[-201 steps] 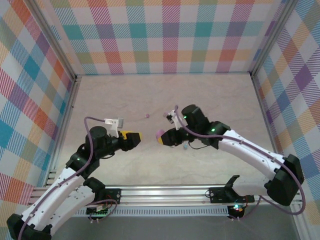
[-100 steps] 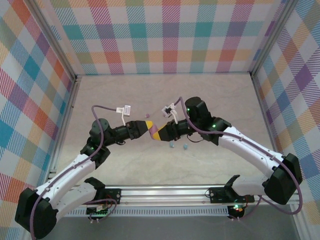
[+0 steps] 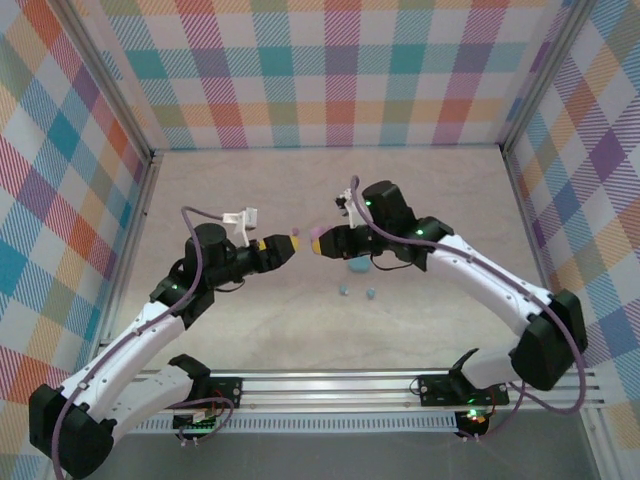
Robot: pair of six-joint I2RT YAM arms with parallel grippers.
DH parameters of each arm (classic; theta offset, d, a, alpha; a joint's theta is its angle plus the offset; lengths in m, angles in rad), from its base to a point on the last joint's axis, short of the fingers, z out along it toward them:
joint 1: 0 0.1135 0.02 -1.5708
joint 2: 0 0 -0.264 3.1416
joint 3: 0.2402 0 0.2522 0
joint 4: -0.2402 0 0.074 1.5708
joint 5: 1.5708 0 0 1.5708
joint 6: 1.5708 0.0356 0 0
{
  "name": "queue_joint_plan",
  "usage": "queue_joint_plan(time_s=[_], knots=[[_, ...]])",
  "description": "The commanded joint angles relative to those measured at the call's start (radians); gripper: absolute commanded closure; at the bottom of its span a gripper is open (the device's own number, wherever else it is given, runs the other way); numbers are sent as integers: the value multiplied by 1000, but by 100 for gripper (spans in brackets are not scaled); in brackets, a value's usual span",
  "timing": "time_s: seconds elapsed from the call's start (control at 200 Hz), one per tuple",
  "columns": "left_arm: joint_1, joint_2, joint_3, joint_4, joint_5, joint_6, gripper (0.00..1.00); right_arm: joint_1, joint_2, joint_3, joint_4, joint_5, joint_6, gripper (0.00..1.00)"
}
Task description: Insert wireless bluetooth earbuds into charging case
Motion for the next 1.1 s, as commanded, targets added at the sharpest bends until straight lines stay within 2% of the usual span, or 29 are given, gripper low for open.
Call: queue_joint_plan(time_s=[0.0, 0.14, 0.315, 0.365, 0.41, 0.52, 0.59, 0.705, 0.825, 0.93, 0.99, 1.095], knots=[[34, 3, -17, -329, -205, 107, 30, 56, 137, 20, -226, 268, 118, 95], [47, 28, -87, -318, -213, 68, 30, 162, 325, 66, -205, 326, 257, 98], [47, 100, -110, -319, -197, 98, 31, 203, 505, 145, -196, 328, 337, 97], [48, 122, -107, -325, -196, 116, 31, 203, 532, 163, -201, 318, 344, 91], [47, 138, -99, -331, -197, 133, 31, 203, 537, 171, -205, 314, 348, 73], [46, 174, -78, -339, -200, 174, 32, 201, 499, 176, -206, 312, 336, 49], [29, 197, -67, -342, -242, 187, 34, 195, 454, 178, -213, 310, 326, 41], [-56, 245, -41, -342, -339, 182, 35, 158, 374, 151, -203, 264, 314, 36], [-167, 334, 23, -340, -426, 160, 35, 87, 276, 81, -174, 217, 299, 35], [-277, 453, 115, -323, -485, 252, 36, 9, 188, 0, -150, 217, 258, 35], [-310, 517, 140, -271, -432, 358, 35, -35, 145, -47, -135, 205, 232, 35], [-313, 577, 136, -177, -294, 550, 33, -88, 70, -122, -98, 173, 185, 35]])
